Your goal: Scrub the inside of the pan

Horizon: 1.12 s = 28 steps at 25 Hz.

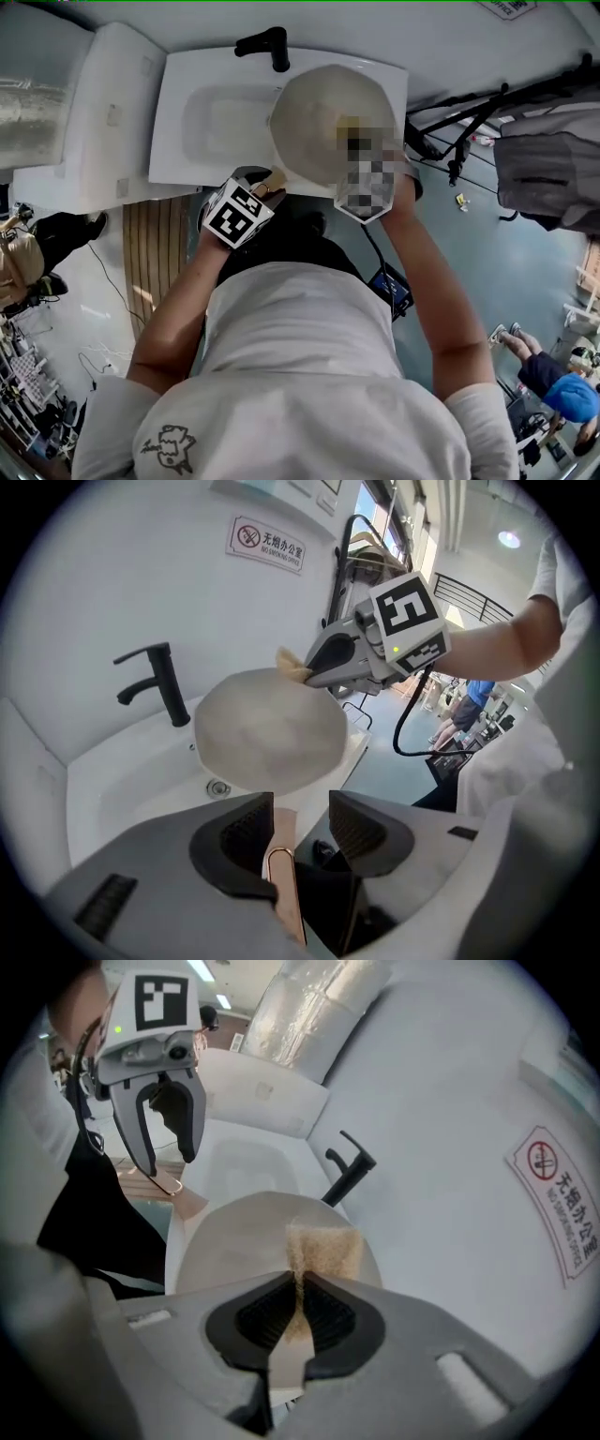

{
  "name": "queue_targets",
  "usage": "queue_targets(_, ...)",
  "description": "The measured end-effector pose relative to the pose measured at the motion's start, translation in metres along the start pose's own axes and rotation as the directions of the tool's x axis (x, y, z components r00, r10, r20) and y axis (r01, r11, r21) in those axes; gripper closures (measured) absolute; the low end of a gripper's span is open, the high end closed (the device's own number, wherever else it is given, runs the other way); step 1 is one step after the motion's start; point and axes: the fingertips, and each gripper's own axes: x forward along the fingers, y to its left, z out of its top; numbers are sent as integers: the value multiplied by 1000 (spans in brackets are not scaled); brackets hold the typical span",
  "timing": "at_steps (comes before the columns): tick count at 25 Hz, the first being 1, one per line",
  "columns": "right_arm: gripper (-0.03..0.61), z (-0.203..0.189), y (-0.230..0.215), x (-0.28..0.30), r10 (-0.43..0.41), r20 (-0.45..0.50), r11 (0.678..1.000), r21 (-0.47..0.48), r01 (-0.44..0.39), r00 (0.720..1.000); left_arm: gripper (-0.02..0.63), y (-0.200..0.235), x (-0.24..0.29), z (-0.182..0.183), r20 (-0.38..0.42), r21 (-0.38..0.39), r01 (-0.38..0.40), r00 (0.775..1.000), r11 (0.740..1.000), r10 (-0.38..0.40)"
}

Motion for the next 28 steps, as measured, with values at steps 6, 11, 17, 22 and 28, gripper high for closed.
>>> queue_targets(6,553,4,13,-53,-3,122,992,128,-13,992,431,-16,-46,37,148,14,-97,985,995,94)
queue_targets(11,552,25,25,-118,-41,265,963,269,-33,963,442,-38,-96,61,310,17,-107,946,994,97)
queue_targets(17,552,69,63,-196,-58,432,920,373,-120,900,506,-64,-151,59,439,90,-137,895,986,84)
queue_targets(22,553,115,107,-250,-120,488,903,415,-109,864,552,-89,-207,33,520,122,-101,854,987,23)
queue_targets(28,554,164,169,-301,-222,509,875,481,-61,831,609,-110,-277,-29,586,129,-76,810,989,-14)
